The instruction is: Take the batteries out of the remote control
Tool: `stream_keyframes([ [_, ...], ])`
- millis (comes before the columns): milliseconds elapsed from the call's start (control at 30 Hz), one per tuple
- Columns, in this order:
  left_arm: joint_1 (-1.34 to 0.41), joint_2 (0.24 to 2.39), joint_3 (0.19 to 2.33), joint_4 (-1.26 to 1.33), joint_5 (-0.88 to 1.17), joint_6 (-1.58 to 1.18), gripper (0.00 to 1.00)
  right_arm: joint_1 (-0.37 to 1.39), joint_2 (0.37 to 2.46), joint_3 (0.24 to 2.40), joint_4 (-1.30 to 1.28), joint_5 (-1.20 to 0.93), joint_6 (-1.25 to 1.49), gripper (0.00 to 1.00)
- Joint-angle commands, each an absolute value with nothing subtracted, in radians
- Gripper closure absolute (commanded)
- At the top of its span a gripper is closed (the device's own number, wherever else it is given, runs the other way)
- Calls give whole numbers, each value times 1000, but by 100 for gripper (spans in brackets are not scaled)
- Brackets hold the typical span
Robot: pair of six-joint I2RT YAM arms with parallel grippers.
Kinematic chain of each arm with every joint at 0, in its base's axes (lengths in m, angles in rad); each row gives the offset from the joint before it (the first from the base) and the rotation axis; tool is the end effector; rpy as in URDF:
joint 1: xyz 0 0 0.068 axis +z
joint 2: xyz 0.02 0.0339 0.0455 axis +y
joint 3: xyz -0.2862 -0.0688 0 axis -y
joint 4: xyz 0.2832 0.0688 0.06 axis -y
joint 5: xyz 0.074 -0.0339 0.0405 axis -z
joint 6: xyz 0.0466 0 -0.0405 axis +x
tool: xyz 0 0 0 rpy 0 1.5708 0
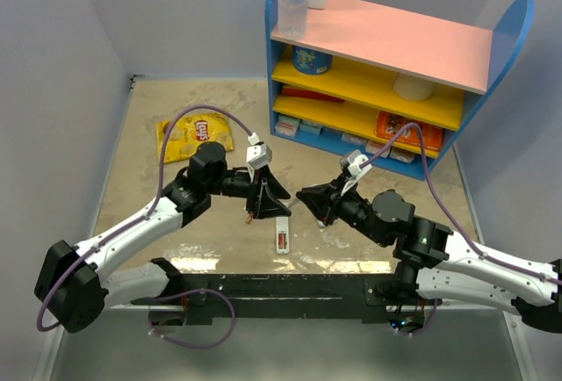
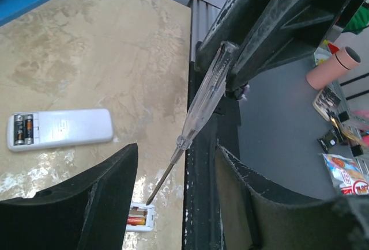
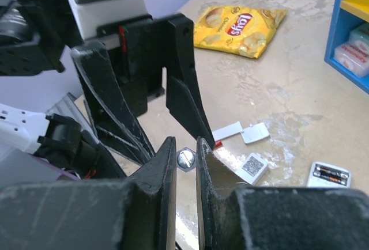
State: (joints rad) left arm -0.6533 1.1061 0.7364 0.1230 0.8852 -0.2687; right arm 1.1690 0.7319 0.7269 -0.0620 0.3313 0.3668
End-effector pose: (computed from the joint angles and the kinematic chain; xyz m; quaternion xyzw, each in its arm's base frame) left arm 0.1987 -0.1975 0.2977 0.3946 0.6493 -0.5497 0.3472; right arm 0.0954 0.1859 0.3554 -0.1776 0.7072 0.3813 0.5683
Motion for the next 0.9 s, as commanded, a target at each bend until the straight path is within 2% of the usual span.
stream_keyframes([
  [0,-663,1138,741,190,1015,-236,40,1164,733,778,26,288,379,100],
  [133,-670,1155,738,193,1034,-233,45,1164,750,782,44,269,385,100],
  [233,-670,1164,739,193,1037,-230,56,1164,756,784,52,250,403,100],
  [267,-669,1173,741,192,1045,-227,67,1164,758,785,51,255,413,100],
  [333,-670,1183,747,181,1045,-222,81,1164,761,790,26,270,440,99],
  [367,-670,1190,747,175,1040,-221,93,1164,761,793,12,300,451,96],
  [400,-669,1192,750,169,1037,-218,99,1164,759,799,3,317,466,93],
  [500,-670,1193,750,149,1014,-204,100,1163,747,824,-96,385,531,71],
  [533,-670,1193,750,144,1012,-199,100,1163,735,831,-144,399,560,59],
  [567,-670,1190,752,135,1006,-189,100,1163,730,839,-168,409,577,55],
  [667,-670,1181,753,123,994,-172,100,1161,729,888,-287,469,636,45],
  [867,-670,1178,755,112,954,-152,100,1134,798,1017,-480,497,726,39],
])
